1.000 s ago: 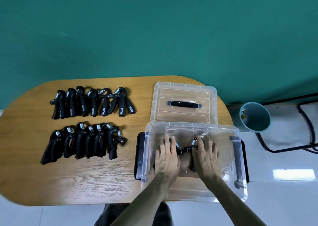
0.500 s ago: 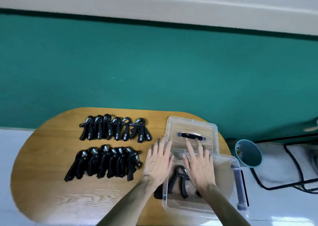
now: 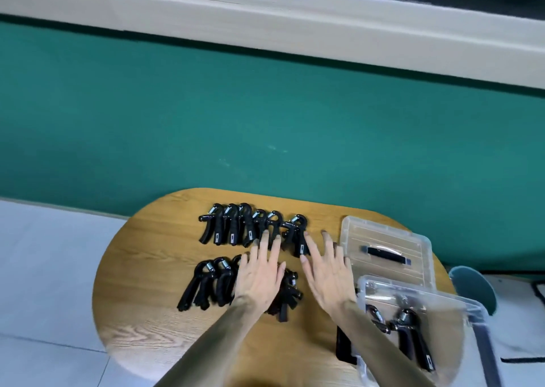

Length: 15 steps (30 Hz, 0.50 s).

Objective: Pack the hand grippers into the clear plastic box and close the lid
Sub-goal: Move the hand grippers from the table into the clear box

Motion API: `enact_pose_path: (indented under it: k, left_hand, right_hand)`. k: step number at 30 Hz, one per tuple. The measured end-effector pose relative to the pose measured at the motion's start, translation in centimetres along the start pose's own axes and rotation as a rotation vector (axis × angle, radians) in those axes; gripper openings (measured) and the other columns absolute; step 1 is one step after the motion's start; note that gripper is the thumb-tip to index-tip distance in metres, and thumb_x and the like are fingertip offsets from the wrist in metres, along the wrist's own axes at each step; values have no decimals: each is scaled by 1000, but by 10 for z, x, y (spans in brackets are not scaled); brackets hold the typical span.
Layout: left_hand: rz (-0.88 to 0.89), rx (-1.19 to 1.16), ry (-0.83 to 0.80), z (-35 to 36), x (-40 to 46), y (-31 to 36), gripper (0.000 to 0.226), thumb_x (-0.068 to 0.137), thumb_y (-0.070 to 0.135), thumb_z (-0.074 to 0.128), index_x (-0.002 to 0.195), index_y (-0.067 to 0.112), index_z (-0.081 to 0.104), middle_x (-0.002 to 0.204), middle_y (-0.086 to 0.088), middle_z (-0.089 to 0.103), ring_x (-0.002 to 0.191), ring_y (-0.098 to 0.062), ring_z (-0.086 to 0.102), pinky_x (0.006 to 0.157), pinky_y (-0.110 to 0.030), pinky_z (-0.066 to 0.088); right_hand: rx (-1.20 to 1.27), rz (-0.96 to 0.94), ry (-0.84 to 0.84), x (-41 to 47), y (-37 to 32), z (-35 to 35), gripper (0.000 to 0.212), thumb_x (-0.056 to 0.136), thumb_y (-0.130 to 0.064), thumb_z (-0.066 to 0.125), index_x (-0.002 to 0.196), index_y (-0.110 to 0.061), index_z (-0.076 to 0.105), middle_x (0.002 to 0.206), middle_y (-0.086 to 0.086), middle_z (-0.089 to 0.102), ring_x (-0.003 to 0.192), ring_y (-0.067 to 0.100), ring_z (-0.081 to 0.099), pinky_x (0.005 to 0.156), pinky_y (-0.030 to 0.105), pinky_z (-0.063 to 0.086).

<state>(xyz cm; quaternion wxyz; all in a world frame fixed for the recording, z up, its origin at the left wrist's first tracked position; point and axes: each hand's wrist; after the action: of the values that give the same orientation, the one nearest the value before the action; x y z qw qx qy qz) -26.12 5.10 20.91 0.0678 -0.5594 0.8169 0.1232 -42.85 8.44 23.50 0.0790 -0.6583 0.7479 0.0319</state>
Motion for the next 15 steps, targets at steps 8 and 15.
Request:
enact_pose_path:
  k: [8,15]
  left_hand:
    - [-169,-22,-161,39,-14,-76,64,108,49,9,159,20,-14,169,-12,-8,151,-32,17,120,-48,22]
    - [-280,-42,-266,88,-21,-129,65,107,47,3,151,15,-33,162,-15,-29,155,-32,-5,124,-48,9]
  right_hand:
    - [-12,-101,-72,41,-54,34,57,104,-50,17,155,-27,27,152,14,37,115,33,52,86,47,55]
    - [-11,-218,-148,86,-91,82,58,104,-52,23,157,-29,21,156,12,28,124,33,46,91,48,53]
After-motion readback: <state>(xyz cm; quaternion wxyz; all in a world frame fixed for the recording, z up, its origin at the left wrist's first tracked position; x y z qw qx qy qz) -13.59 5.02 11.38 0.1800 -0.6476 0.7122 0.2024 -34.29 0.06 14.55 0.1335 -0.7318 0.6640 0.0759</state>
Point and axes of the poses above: each hand's wrist, its own x-axis towards the middle knuckle, its own z-axis out of the palm, y = z × x
